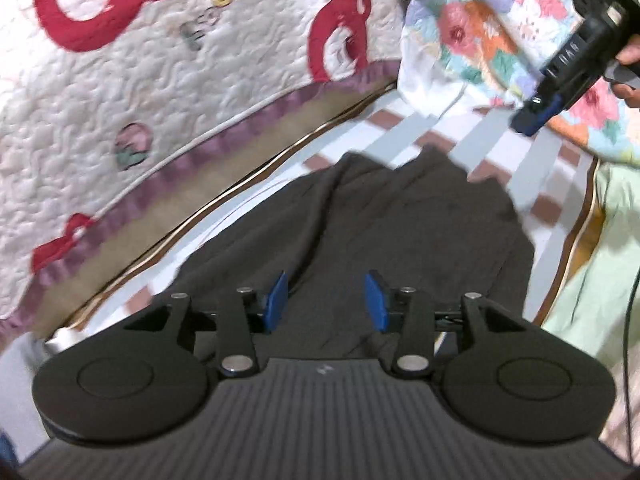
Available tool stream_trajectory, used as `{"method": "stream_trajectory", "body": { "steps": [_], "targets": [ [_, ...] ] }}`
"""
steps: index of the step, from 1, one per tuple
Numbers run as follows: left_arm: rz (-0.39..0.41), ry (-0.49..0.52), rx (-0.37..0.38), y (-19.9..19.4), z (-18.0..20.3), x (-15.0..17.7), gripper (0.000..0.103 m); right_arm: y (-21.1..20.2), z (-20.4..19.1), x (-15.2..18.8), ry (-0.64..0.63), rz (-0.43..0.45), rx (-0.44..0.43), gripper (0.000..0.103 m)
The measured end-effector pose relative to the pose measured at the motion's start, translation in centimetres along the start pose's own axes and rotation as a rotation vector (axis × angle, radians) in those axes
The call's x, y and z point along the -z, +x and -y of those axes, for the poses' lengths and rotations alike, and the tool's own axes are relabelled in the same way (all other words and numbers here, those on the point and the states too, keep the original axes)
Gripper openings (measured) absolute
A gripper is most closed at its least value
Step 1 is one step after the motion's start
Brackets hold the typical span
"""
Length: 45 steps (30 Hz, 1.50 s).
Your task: Fold clothes
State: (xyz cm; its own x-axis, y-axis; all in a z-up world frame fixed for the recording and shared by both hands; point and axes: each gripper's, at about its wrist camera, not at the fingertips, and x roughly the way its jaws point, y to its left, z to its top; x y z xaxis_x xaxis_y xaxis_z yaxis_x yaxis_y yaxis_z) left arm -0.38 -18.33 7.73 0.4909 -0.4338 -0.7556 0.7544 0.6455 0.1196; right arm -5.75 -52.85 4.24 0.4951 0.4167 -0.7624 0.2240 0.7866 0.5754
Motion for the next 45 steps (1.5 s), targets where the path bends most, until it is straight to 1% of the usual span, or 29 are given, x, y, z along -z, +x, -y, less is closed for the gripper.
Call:
{"method": "stream_trajectory", "body": {
  "steps": [1, 2, 4, 5, 7, 8, 10, 12, 14, 16, 17, 19, 20, 22, 24, 25, 27, 29, 31, 33, 36, 38, 39, 40, 41, 42, 43, 44, 45],
  "targets": [
    [0.021, -0.043, -0.007, 0.8, 0.6, 0.0, 0.046, 0.4, -0.1, -0.1, -0.024, -0.015, 0.009, 0.056],
    [0.033, -0.087, -0.008, 1.6, 1.3, 0.3, 0.046, 1.0, -0.2, -0.1, -0.046, -0.036, 0.028, 0.056],
    [0.026, -0.163, 0.041, 3.2, 2.8, 1.4, 0.046, 2.4, 0.0, 0.2, -0.105, -0.061, 0.085, 0.056],
    [0.011, -0.182, 0.060, 4.2, 3.7, 2.1, 0.046, 3.2, 0.4, 0.6, -0.119, -0.063, 0.112, 0.056],
    [-0.025, -0.168, 0.073, 6.3, 5.7, 3.3, 0.046, 4.7, 2.1, 1.4, -0.099, -0.069, 0.091, 0.056],
    [-0.034, -0.154, 0.064, 7.1, 6.5, 3.9, 0.046, 5.4, 3.0, 1.8, -0.086, -0.074, 0.075, 0.056],
    [-0.044, -0.137, 0.036, 8.9, 7.6, 5.2, 0.046, 6.6, 5.9, 3.1, 0.030, -0.009, 0.062, 0.056],
    [-0.043, -0.133, 0.030, 10.2, 8.2, 6.3, 0.046, 8.1, 9.3, 5.0, 0.202, 0.010, -0.037, 0.056],
    [-0.045, -0.156, 0.075, 11.2, 8.6, 7.1, 0.046, 9.8, 12.6, 6.9, 0.357, 0.006, -0.141, 0.056],
    [-0.054, -0.180, 0.133, 12.1, 9.1, 8.0, 0.047, 11.0, 14.4, 7.4, 0.393, -0.030, -0.182, 0.056],
    [-0.068, -0.183, 0.162, 12.7, 9.5, 8.3, 0.049, 11.3, 14.8, 7.2, 0.373, -0.041, -0.169, 0.055],
    [-0.110, -0.161, 0.190, 13.6, 10.5, 9.0, 0.050, 11.3, 14.2, 6.6, 0.233, -0.033, -0.056, 0.055],
    [-0.132, -0.141, 0.195, 14.0, 11.0, 9.3, 0.050, 11.1, 13.7, 6.6, 0.157, -0.021, 0.004, 0.056],
    [-0.149, -0.104, 0.191, 14.2, 11.4, 9.7, 0.051, 10.5, 13.1, 6.7, 0.057, -0.005, 0.094, 0.056],
    [-0.150, -0.089, 0.190, 14.0, 11.4, 10.1, 0.054, 9.6, 13.3, 6.8, 0.037, 0.009, 0.101, 0.056],
    [-0.152, -0.087, 0.190, 13.9, 11.3, 10.4, 0.056, 9.3, 13.7, 6.8, 0.036, 0.008, 0.086, 0.056],
    [-0.187, -0.062, 0.170, 14.2, 11.4, 10.7, 0.061, 10.0, 14.9, 7.0, 0.040, -0.053, 0.071, 0.059],
    [-0.204, -0.061, 0.133, 14.2, 11.3, 10.7, 0.065, 10.9, 15.7, 7.3, 0.039, -0.123, 0.082, 0.059],
    [-0.208, -0.123, 0.151, 14.2, 10.6, 10.7, 0.069, 11.4, 15.1, 7.6, -0.006, -0.164, 0.089, 0.060],
    [-0.228, -0.183, 0.162, 14.6, 9.9, 10.9, 0.073, 12.1, 14.0, 8.0, -0.069, -0.214, 0.070, 0.061],
    [-0.243, -0.233, 0.159, 15.3, 9.2, 11.5, 0.078, 13.3, 12.8, 8.4, -0.140, -0.260, 0.075, 0.068],
    [-0.217, -0.253, 0.151, 15.3, 9.0, 12.0, 0.079, 13.7, 12.7, 8.1, -0.118, -0.257, 0.064, 0.077],
    [-0.202, -0.262, 0.141, 15.2, 8.8, 12.3, 0.079, 13.8, 12.7, 7.8, -0.098, -0.237, 0.055, 0.077],
    [-0.187, -0.271, 0.131, 15.1, 8.7, 12.6, 0.079, 13.9, 12.8, 7.6, -0.077, -0.214, 0.046, 0.073],
    [-0.176, -0.268, 0.133, 15.0, 8.7, 12.8, 0.077, 14.0, 12.6, 7.5, -0.083, -0.194, 0.048, 0.053],
    [-0.167, -0.258, 0.140, 14.8, 8.8, 13.0, 0.075, 14.2, 12.1, 7.6, -0.128, -0.181, 0.076, 0.037],
    [-0.160, -0.250, 0.165, 14.6, 9.0, 13.0, 0.067, 14.2, 11.7, 7.7, -0.165, -0.167, 0.082, 0.016],
    [-0.153, -0.241, 0.199, 14.5, 9.1, 12.9, 0.038, 14.1, 11.3, 7.9, -0.194, -0.151, 0.076, 0.014],
    [-0.145, -0.233, 0.232, 14.3, 9.3, 12.7, 0.019, 13.3, 10.8, 8.0, -0.218, -0.117, 0.045, 0.014]
  ]
}}
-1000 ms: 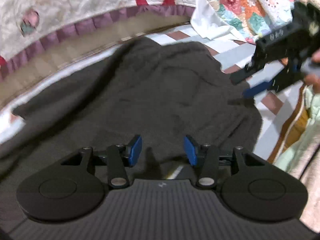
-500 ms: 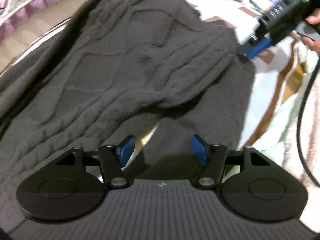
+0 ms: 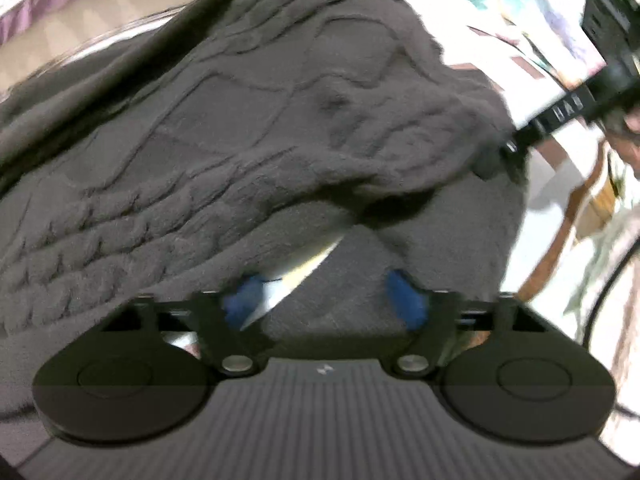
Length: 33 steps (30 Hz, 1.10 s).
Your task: Fold clothes
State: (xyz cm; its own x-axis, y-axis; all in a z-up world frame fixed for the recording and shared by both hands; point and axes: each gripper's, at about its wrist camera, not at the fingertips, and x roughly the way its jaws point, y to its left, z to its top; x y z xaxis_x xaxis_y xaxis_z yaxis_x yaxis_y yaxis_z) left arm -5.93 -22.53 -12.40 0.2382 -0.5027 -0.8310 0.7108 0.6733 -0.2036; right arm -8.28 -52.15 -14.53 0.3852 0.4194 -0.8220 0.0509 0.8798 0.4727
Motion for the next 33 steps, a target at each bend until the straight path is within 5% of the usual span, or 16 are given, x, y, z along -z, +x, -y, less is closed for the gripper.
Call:
{"method": "stream_trajectory", "body": {
  "steps": [5, 7, 10, 12, 15, 19, 20, 26, 29, 33],
  "targets": [
    [-0.079, -0.153, 0.128, -2.3, -0.1, -0.8, 0.005, -8.8, -0.8, 0.9, 0.023, 0.229, -0.066, 0.006],
    [-0.111, -0.193, 0.212, -4.0, 0.1, -1.0, 0.002, -11.1, -0.8, 2.4, 0.016, 0.225, -0.062, 0.006],
    [-0.174, -0.170, 0.251, -5.2, 0.9, -1.3, 0.001, -10.5, -0.4, 3.4, -0.058, 0.132, 0.102, 0.006],
    [-0.225, -0.146, 0.225, -4.0, 1.2, -1.3, 0.003, -9.1, 1.3, 3.1, 0.013, 0.066, 0.127, 0.006],
    [-0.266, -0.153, 0.152, -2.0, 1.4, -1.5, 0.008, -9.4, 1.4, 1.7, 0.055, 0.101, 0.102, 0.013],
    [-0.126, -0.100, 0.125, -3.9, 1.3, -2.8, 0.045, -10.6, 0.6, -1.1, 0.107, 0.183, -0.004, 0.021],
    [-0.086, -0.079, 0.107, -4.5, 1.2, -3.4, 0.047, -10.8, 0.3, -2.3, 0.108, 0.203, -0.018, 0.023],
    [0.067, -0.059, -0.018, -4.7, -0.7, -7.1, 0.047, -9.7, -1.1, -9.0, 0.068, 0.334, 0.007, 0.032],
    [0.092, -0.087, -0.123, -2.8, -0.9, -9.0, 0.049, -6.2, -0.2, -8.7, 0.063, 0.356, 0.023, 0.032],
    [0.119, -0.040, -0.115, -0.9, -0.9, -12.1, 0.049, -3.2, 3.7, -7.5, 0.177, 0.356, 0.068, 0.032]
  ]
}}
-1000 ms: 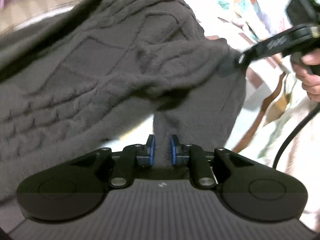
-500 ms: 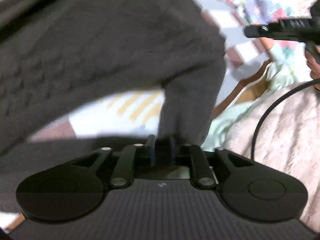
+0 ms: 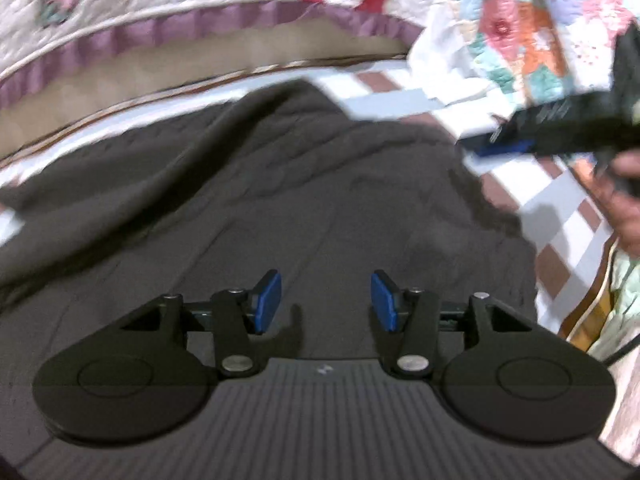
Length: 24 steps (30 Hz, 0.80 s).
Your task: Fold clothes
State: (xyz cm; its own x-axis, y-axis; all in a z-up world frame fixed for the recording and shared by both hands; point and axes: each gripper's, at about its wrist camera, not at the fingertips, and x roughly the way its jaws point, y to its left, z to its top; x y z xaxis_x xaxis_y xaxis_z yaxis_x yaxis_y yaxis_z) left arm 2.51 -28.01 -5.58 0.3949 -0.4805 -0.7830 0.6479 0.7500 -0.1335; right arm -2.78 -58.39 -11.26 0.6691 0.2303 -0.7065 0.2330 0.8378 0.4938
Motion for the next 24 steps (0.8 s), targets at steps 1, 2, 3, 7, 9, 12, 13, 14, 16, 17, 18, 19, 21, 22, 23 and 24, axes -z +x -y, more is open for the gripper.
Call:
{"method": "stream_trajectory", "body": {
  "steps": [1, 2, 3, 7, 9, 12, 13, 14, 16, 17, 18, 19, 21, 22, 23, 24],
  "targets": [
    [0.015, 0.016, -0.001, 0.6, 0.1, -0.9, 0.050, 0.4, 1.0, -0.4, 0.026, 0.007, 0.005, 0.032],
    [0.034, 0.033, -0.001, 1.2, 0.0, -1.9, 0.052, 0.7, 1.9, -0.8, 0.048, 0.012, 0.008, 0.034],
    [0.052, 0.049, -0.002, 1.7, 0.1, -3.2, 0.054, 1.1, 2.8, -1.3, 0.073, 0.020, 0.003, 0.037],
    [0.088, 0.106, -0.042, 4.8, -0.2, -7.6, 0.056, 2.2, 5.3, -2.5, 0.140, 0.035, -0.023, 0.046],
    [0.082, 0.139, -0.138, 6.4, -0.1, -10.0, 0.057, 2.8, 6.3, -2.3, 0.171, 0.020, -0.037, 0.046],
    [0.082, 0.174, -0.154, 8.4, -0.1, -13.0, 0.059, 3.8, 8.0, -2.1, 0.268, -0.018, -0.079, 0.047],
    [0.076, 0.169, -0.145, 9.0, -0.2, -13.7, 0.061, 4.1, 8.4, -2.0, 0.300, -0.024, -0.096, 0.049],
    [0.056, 0.158, -0.131, 9.7, -0.2, -14.4, 0.062, 4.3, 8.8, -1.9, 0.329, -0.027, -0.111, 0.051],
    [0.020, 0.119, -0.105, 11.3, -0.5, -15.3, 0.064, 4.8, 8.9, -1.7, 0.343, -0.052, -0.146, 0.052],
    [-0.009, 0.100, -0.084, 12.0, -0.6, -15.4, 0.069, 5.2, 8.8, -1.6, 0.333, -0.076, -0.166, 0.052],
    [-0.063, 0.085, -0.051, 13.0, -0.7, -15.4, 0.073, 5.5, 8.5, -1.5, 0.321, -0.092, -0.181, 0.053],
    [-0.127, 0.073, -0.012, 14.1, -0.8, -15.3, 0.082, 5.7, 8.3, -1.4, 0.311, -0.094, -0.191, 0.054],
    [-0.206, 0.093, -0.040, 15.6, -0.5, -14.6, 0.078, 5.8, 7.5, -1.2, 0.270, -0.094, -0.221, 0.036],
    [-0.211, 0.114, -0.064, 15.8, -0.4, -14.0, 0.058, 5.8, 7.1, -1.1, 0.248, -0.102, -0.242, 0.024],
    [-0.212, 0.136, -0.079, 15.8, -0.2, -13.5, 0.026, 5.6, 6.5, -1.0, 0.222, -0.105, -0.264, 0.022],
    [-0.192, 0.138, -0.085, 15.2, -0.3, -13.1, 0.024, 5.3, 5.9, -0.9, 0.194, -0.105, -0.287, 0.021]
  ]
}}
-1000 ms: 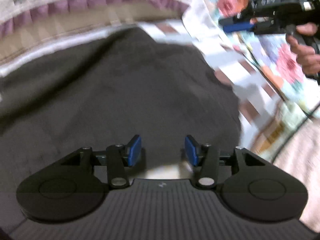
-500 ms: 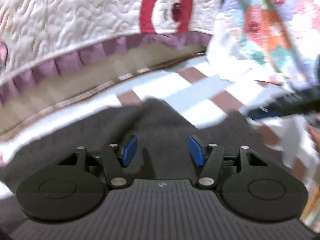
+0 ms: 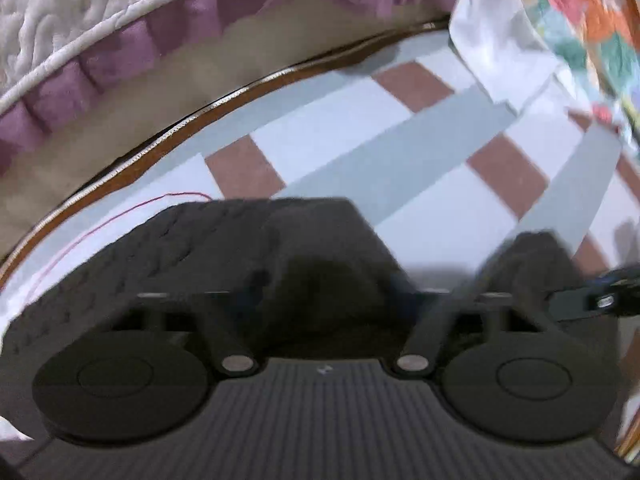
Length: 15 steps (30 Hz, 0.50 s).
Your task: Fold clothes
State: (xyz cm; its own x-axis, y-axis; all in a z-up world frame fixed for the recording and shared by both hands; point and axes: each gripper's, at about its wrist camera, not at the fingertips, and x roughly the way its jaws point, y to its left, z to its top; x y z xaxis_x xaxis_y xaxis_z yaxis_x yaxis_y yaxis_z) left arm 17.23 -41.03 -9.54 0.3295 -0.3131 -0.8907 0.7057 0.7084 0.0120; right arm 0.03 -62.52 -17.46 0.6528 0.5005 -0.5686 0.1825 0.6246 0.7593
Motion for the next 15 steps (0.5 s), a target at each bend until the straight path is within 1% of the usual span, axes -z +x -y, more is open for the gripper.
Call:
{"method": "stream_trajectory", "body": {
  "steps": [2, 4, 5, 7, 8, 9, 11, 13, 14, 15],
  "targets": [
    [0.057, -0.017, -0.007, -1.8, -0.4, 1.1, 0.021, -0.6, -1.9, 0.9, -0.063, -0.029, -0.047, 0.020],
    [0.123, -0.031, -0.040, -4.3, -1.1, 2.9, 0.020, -1.4, -4.0, 2.2, -0.136, -0.067, -0.098, 0.020],
    [0.145, -0.039, -0.056, -5.4, -1.5, 3.9, 0.020, -1.6, -5.3, 3.2, -0.188, -0.100, -0.121, 0.020],
    [0.146, -0.086, -0.073, -7.1, -2.8, 6.4, 0.020, -1.5, -7.7, 5.1, -0.292, -0.181, -0.158, 0.020],
    [0.124, -0.120, -0.071, -7.3, -3.5, 7.7, 0.020, -0.9, -8.8, 6.2, -0.346, -0.244, -0.168, 0.020],
    [0.097, -0.158, -0.068, -7.4, -4.3, 9.0, 0.020, 0.1, -9.7, 7.3, -0.389, -0.306, -0.162, 0.020],
    [0.056, -0.225, -0.058, -7.4, -5.6, 11.5, 0.021, 1.9, -10.7, 9.0, -0.434, -0.398, -0.110, 0.025],
    [0.085, -0.293, -0.020, -7.6, -6.5, 13.4, 0.021, 2.8, -11.1, 9.8, -0.465, -0.445, -0.081, 0.026],
    [0.095, -0.323, -0.006, -7.7, -6.9, 13.8, 0.021, 3.2, -11.3, 10.2, -0.479, -0.466, -0.069, 0.029],
    [0.100, -0.353, 0.005, -7.8, -7.2, 14.1, 0.021, 3.0, -11.4, 10.1, -0.479, -0.466, -0.075, 0.030]
  ]
}}
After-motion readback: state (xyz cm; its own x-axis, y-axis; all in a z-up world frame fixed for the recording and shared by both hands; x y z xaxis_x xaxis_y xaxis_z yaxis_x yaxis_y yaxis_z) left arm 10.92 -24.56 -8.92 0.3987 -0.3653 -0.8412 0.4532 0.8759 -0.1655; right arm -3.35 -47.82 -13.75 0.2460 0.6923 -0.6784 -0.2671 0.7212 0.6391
